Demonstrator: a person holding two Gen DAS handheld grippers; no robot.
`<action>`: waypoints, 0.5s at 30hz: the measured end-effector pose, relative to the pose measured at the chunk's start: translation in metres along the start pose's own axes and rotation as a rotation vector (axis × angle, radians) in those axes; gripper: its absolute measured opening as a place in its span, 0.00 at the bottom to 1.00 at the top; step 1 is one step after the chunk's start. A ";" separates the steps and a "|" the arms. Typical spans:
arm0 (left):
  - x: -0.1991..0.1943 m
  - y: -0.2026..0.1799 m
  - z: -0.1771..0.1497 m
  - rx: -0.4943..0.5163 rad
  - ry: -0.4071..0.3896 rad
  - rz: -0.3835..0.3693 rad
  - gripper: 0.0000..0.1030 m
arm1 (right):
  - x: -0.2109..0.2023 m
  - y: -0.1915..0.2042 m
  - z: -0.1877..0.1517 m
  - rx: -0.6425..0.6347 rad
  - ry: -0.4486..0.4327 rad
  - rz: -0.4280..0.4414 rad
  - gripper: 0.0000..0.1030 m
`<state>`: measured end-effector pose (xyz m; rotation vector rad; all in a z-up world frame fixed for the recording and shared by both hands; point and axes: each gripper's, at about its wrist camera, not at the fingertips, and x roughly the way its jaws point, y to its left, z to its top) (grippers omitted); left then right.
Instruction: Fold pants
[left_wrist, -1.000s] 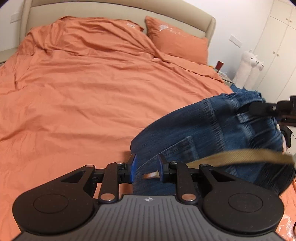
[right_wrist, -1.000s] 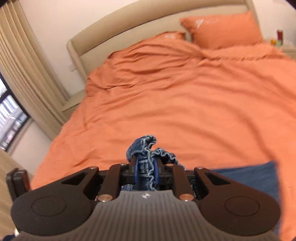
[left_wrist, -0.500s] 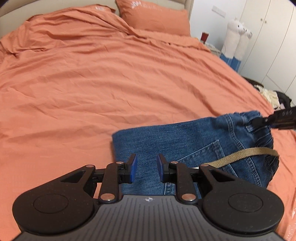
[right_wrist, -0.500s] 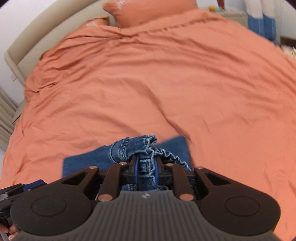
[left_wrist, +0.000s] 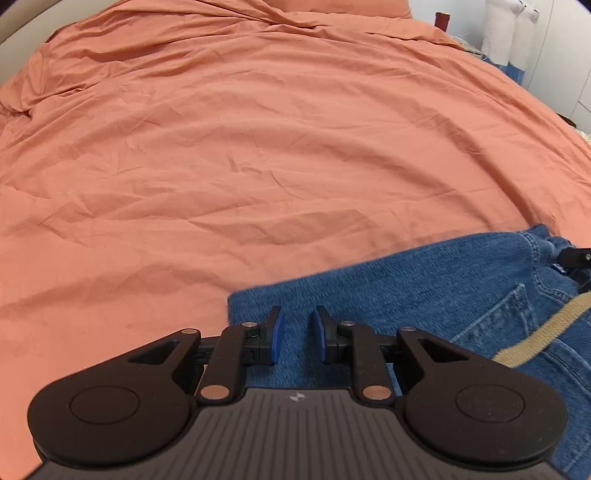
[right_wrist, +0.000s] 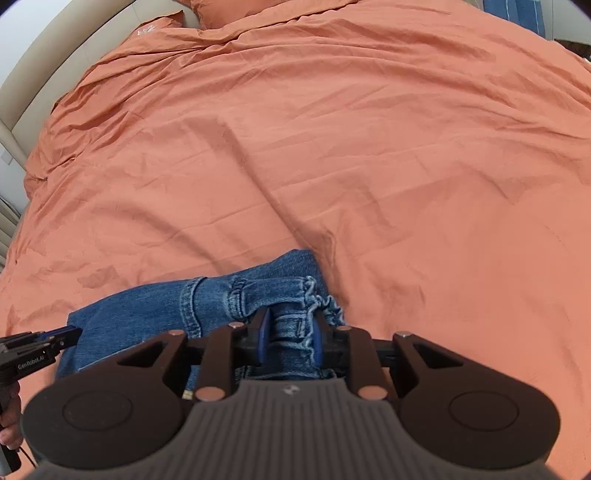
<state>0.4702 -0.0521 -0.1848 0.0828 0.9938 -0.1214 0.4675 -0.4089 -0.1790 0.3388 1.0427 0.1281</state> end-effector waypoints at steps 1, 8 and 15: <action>0.000 0.000 0.001 0.001 0.000 0.005 0.24 | 0.001 0.003 -0.001 -0.011 -0.010 -0.011 0.18; -0.039 0.005 -0.013 -0.008 -0.036 0.016 0.25 | -0.057 0.007 -0.024 -0.007 -0.146 -0.028 0.29; -0.105 0.009 -0.073 0.057 -0.076 -0.019 0.25 | -0.130 0.007 -0.111 0.055 -0.335 -0.027 0.30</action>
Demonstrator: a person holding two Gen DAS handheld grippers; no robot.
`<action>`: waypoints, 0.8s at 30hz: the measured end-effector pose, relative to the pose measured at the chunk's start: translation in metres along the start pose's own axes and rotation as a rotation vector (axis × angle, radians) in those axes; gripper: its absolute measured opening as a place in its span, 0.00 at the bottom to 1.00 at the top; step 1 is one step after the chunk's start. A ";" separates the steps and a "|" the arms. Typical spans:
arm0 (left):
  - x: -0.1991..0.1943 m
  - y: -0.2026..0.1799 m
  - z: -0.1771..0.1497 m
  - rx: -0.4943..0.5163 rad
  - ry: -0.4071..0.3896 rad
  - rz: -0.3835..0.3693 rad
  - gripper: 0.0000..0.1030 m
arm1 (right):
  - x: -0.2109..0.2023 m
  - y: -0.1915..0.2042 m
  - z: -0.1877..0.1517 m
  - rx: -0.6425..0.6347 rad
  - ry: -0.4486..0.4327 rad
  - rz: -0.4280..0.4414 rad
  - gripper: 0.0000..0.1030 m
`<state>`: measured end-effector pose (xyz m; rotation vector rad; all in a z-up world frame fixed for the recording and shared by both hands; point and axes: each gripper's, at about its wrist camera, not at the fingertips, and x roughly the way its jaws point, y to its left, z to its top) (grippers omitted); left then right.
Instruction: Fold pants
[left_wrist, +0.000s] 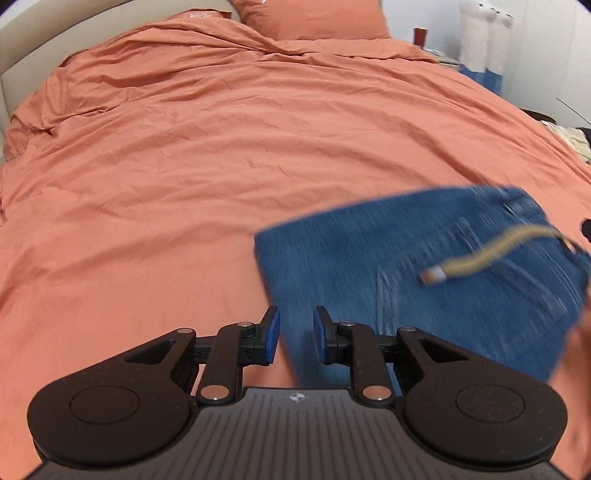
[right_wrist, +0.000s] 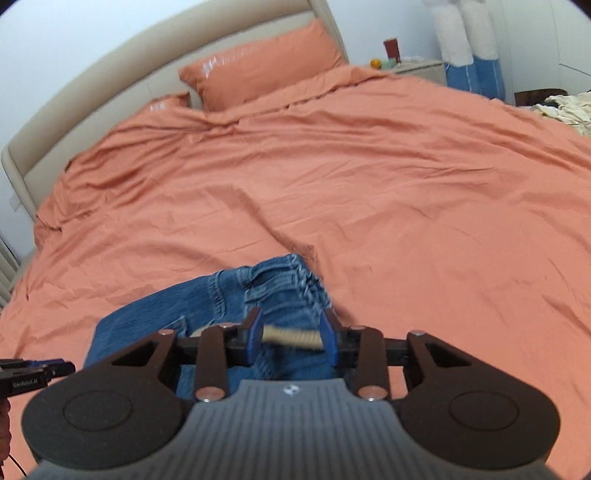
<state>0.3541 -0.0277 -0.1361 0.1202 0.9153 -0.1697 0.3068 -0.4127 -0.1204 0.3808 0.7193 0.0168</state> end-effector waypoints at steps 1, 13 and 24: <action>-0.010 0.000 -0.009 0.002 0.001 -0.014 0.25 | -0.007 0.002 -0.009 0.011 -0.018 0.014 0.30; -0.066 -0.041 -0.095 0.087 0.040 -0.038 0.51 | 0.021 -0.001 -0.055 0.049 0.028 -0.016 0.28; -0.050 -0.035 -0.109 -0.043 0.052 -0.069 0.20 | 0.019 0.005 -0.060 -0.017 0.007 -0.045 0.28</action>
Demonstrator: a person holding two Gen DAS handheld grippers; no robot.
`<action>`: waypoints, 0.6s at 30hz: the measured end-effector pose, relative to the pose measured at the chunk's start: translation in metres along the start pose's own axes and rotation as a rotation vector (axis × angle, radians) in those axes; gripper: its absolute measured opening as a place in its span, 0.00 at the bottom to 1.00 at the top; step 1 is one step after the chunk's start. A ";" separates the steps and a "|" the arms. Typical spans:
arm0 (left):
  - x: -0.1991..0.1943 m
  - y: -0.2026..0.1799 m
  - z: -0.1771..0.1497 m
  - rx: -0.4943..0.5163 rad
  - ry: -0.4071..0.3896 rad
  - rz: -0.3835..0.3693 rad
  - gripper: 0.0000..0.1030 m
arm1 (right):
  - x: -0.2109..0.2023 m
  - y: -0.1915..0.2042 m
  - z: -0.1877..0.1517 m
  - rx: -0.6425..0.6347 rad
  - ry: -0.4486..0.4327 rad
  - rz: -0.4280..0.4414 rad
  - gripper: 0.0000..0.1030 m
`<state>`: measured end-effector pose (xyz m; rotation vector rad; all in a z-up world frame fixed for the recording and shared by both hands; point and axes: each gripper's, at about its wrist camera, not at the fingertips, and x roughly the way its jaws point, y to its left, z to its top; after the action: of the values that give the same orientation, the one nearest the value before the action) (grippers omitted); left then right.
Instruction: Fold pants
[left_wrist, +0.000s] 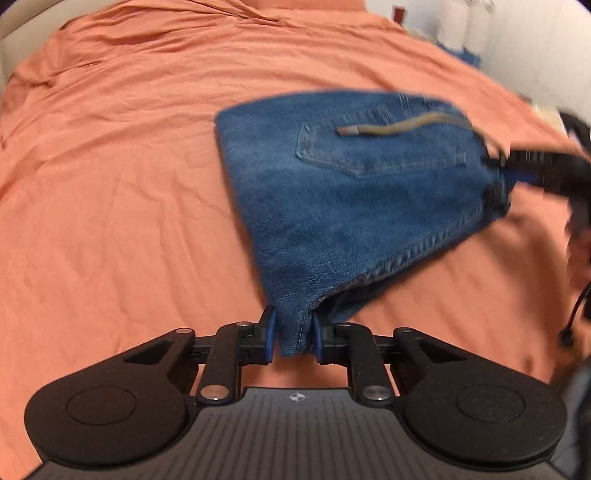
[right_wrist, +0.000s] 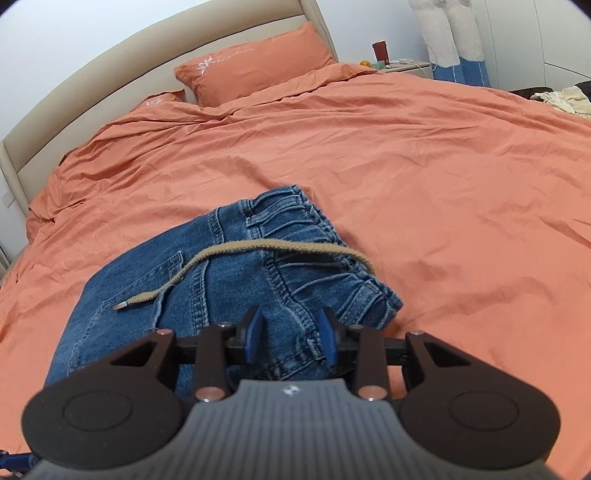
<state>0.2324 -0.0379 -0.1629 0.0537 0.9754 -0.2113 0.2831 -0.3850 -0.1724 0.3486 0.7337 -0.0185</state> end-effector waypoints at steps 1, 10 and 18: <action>-0.006 -0.001 0.002 0.010 -0.016 0.005 0.19 | -0.001 0.000 0.000 -0.004 0.000 -0.002 0.28; 0.021 0.009 -0.001 -0.066 0.128 0.013 0.17 | 0.002 0.005 -0.003 -0.065 0.033 -0.034 0.27; 0.023 0.019 0.003 -0.139 0.179 -0.042 0.17 | 0.009 0.002 -0.005 -0.075 0.049 -0.039 0.26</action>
<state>0.2509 -0.0231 -0.1816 -0.0764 1.1683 -0.1792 0.2867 -0.3809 -0.1817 0.2639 0.7881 -0.0197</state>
